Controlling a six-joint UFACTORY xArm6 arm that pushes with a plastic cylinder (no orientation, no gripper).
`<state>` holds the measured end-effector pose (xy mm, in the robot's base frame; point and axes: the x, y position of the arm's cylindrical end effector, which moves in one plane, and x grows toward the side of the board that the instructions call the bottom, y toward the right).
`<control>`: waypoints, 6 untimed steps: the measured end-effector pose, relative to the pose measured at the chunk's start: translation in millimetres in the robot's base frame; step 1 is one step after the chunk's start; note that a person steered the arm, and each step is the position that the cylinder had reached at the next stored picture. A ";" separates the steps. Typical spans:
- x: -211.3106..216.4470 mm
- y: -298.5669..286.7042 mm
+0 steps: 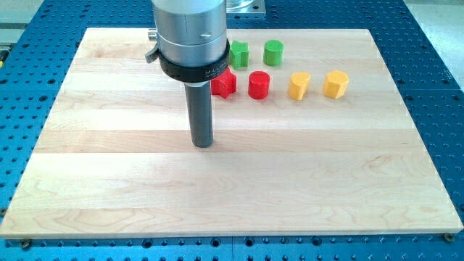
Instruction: Move the arm towards the hexagon
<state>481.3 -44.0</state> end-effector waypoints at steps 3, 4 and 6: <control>0.0 2.5; 0.5 2.5; 0.9 59.3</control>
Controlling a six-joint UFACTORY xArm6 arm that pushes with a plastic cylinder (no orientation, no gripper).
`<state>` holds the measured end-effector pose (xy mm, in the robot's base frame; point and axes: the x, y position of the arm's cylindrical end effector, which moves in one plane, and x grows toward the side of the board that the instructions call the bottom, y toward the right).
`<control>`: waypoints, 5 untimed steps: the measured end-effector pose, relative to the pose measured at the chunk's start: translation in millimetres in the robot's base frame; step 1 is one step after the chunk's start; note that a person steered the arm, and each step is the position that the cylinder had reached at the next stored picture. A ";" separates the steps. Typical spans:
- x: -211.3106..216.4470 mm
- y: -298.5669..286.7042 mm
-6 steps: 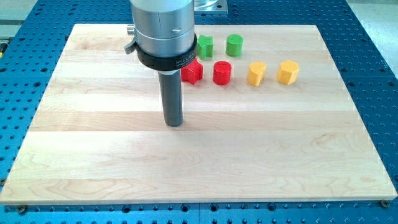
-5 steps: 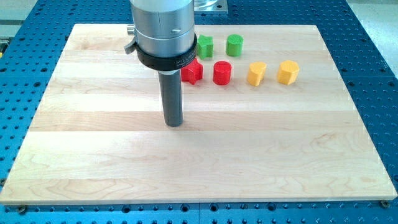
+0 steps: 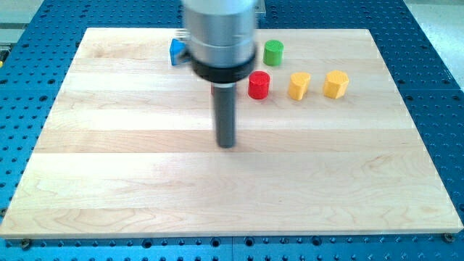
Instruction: Move the arm towards the hexagon
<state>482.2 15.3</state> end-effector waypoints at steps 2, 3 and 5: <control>-7.8 128.8; -10.7 156.2; -63.7 199.8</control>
